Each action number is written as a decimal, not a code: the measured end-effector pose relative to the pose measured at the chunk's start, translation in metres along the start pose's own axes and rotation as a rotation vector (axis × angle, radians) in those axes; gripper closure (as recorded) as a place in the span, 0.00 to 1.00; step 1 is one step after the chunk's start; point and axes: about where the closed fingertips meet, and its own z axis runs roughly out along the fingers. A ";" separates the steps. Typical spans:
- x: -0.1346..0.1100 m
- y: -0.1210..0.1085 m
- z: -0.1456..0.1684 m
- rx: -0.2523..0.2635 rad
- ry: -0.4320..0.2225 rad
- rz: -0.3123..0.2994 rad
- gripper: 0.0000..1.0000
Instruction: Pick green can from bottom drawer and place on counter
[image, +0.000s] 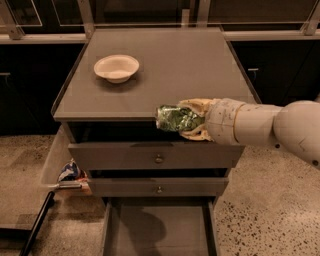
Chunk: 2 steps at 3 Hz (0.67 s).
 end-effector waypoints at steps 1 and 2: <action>0.011 -0.029 -0.009 0.041 -0.005 0.027 1.00; 0.028 -0.085 -0.024 0.074 0.010 0.042 1.00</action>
Offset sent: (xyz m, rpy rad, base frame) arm 0.0988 -0.0808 0.1524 0.1000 -0.0751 -0.1176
